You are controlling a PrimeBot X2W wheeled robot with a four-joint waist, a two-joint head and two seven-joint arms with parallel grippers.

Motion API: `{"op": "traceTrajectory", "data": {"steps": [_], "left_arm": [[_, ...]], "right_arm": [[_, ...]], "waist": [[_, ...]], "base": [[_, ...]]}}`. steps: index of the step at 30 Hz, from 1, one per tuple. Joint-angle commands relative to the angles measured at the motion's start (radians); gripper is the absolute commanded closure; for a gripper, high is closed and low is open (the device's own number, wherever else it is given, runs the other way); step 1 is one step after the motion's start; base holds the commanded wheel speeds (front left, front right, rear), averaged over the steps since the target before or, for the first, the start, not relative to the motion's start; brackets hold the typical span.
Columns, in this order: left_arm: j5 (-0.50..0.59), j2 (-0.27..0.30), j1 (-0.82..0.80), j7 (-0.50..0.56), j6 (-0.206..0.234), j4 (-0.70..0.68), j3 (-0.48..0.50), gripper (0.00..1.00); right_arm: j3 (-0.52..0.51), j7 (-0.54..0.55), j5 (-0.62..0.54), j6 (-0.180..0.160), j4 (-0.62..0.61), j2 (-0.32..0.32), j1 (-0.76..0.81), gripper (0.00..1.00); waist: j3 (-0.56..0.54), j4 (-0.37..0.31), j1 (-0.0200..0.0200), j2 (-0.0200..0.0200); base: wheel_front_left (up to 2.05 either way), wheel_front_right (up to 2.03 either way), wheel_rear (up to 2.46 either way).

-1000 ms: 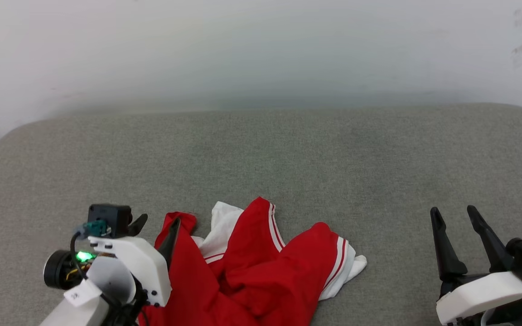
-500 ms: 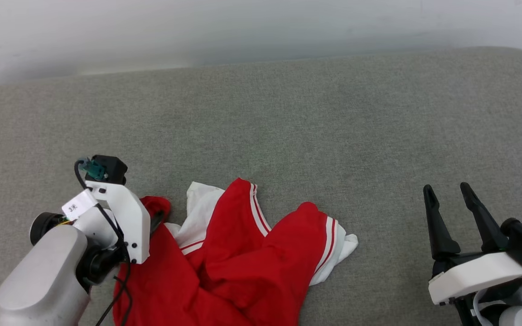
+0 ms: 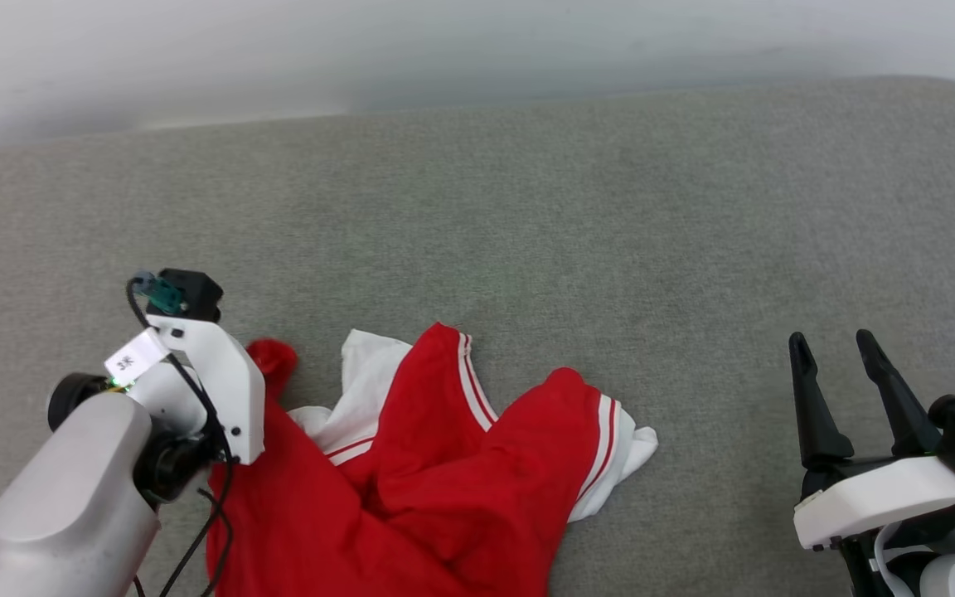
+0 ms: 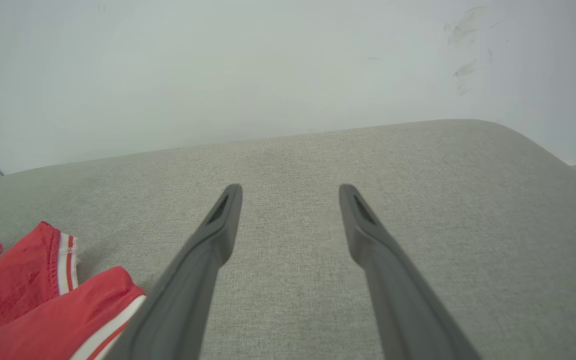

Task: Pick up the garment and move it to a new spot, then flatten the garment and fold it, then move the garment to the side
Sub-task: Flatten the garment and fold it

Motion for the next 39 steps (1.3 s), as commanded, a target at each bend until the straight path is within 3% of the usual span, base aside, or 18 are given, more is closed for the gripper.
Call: {"op": "traceTrajectory", "data": {"steps": [1, 5, 10, 16, 20, 25, 26, 27, 28, 34, 39], "left_arm": [[0.012, 0.011, 0.002, -0.035, 0.011, -0.012, 0.014, 1.00], [0.010, 0.025, 0.053, -0.116, 0.044, -0.073, 0.047, 1.00], [-0.008, 0.061, 0.175, -0.188, 0.116, -0.210, 0.100, 1.00], [-0.056, 0.103, 0.422, -0.227, 0.243, -0.388, 0.169, 1.00], [-0.112, 0.099, 0.600, -0.224, 0.316, -0.462, 0.198, 1.00], [-0.157, 0.073, 0.705, -0.221, 0.340, -0.484, 0.199, 1.00], [-0.169, 0.063, 0.734, -0.215, 0.335, -0.484, 0.187, 0.29], [-0.169, 0.063, 0.734, -0.215, 0.335, -0.484, 0.187, 0.29], [-0.168, 0.057, 0.735, -0.223, 0.333, -0.486, 0.184, 0.00], [-0.094, 0.041, 0.681, -0.368, 0.340, -0.519, 0.218, 0.00], [0.000, 0.046, 0.563, -0.500, 0.310, -0.563, 0.232, 0.00]], "right_arm": [[0.000, -0.004, -0.001, 0.000, 0.001, 0.001, 0.003, 0.00], [-0.006, -0.002, -0.001, 0.000, 0.005, 0.001, 0.021, 0.00], [-0.015, 0.010, -0.005, 0.000, -0.004, 0.001, 0.043, 0.00], [-0.015, 0.026, -0.011, 0.000, -0.021, 0.001, 0.068, 0.00], [-0.016, 0.032, -0.015, 0.000, -0.026, 0.001, 0.084, 0.00], [-0.011, 0.039, -0.019, 0.000, -0.034, 0.001, 0.093, 0.00], [-0.008, 0.044, -0.020, 0.000, -0.035, 0.001, 0.095, 0.00], [-0.008, 0.044, -0.020, 0.000, -0.035, 0.001, 0.095, 0.00], [-0.007, 0.044, -0.020, 0.000, -0.036, 0.001, 0.097, 0.00], [-0.006, 0.056, -0.019, 0.000, -0.049, 0.001, 0.106, 0.00], [-0.011, 0.063, -0.015, 0.000, -0.062, 0.001, 0.115, 0.00]], "waist": [[-0.015, 0.015, -0.0001, 0.0000], [-0.047, 0.042, -0.0001, 0.0000], [-0.084, 0.080, -0.0001, 0.0000], [-0.117, 0.110, -0.0001, 0.0000], [-0.141, 0.125, -0.0001, 0.0000], [-0.162, 0.137, -0.0001, 0.0000], [-0.173, 0.138, -0.0001, 0.0000], [-0.173, 0.138, -0.0001, 0.0000], [-0.177, 0.138, -0.0001, 0.0000], [-0.198, 0.134, -0.0001, 0.0000], [-0.196, 0.109, -0.0001, 0.0000]], "base": [[0.00, 0.00, 0.00], [0.00, 0.00, 0.00], [0.00, 0.00, 0.00], [0.00, 0.00, 0.00], [0.00, 0.00, 0.00], [0.00, 0.00, 0.00], [0.00, 0.00, 0.00], [0.00, 0.00, 0.00], [0.00, 0.00, 0.00], [0.00, 0.00, 0.00], [0.00, 0.00, 0.00]]}}
